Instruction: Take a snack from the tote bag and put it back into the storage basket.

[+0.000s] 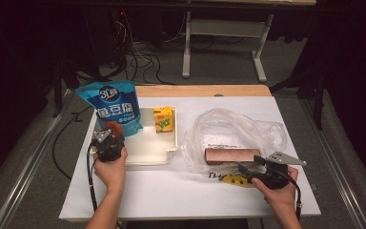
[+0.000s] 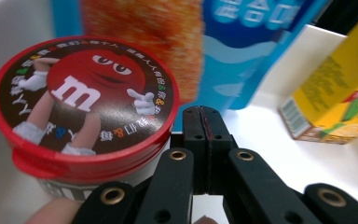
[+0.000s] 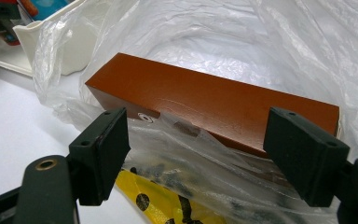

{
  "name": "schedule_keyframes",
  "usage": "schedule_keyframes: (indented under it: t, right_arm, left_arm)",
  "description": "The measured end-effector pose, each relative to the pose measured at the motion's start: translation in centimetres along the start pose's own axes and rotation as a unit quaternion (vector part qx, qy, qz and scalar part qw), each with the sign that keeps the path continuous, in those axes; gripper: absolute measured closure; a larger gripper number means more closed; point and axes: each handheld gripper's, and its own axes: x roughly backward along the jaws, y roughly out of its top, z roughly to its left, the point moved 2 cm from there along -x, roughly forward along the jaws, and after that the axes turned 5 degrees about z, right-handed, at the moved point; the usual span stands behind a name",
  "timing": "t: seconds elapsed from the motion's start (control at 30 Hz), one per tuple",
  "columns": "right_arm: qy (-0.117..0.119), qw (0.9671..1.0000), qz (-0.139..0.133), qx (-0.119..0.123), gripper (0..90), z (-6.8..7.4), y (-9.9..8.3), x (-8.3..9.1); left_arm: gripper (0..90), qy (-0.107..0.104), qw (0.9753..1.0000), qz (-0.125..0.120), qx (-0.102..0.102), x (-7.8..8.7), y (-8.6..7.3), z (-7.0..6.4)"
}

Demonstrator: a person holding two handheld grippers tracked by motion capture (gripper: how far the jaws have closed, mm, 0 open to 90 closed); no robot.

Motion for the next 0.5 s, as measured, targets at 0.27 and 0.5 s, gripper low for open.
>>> schedule_keyframes:
  t: [0.27,0.5]
  right_arm:
    - [0.000,1.0000,0.000,0.000,22.7,0.1,0.0,0.0]
    - [-0.017,0.9998,-0.013,-0.005,25.5,-0.9,0.2,0.6]
  left_arm:
    - [90.0,-0.004,0.9998,-0.006,-0.018,0.3,-0.1,0.4]
    - [87.5,-0.026,0.9989,-0.015,-0.036,2.1,-0.5,-0.4]
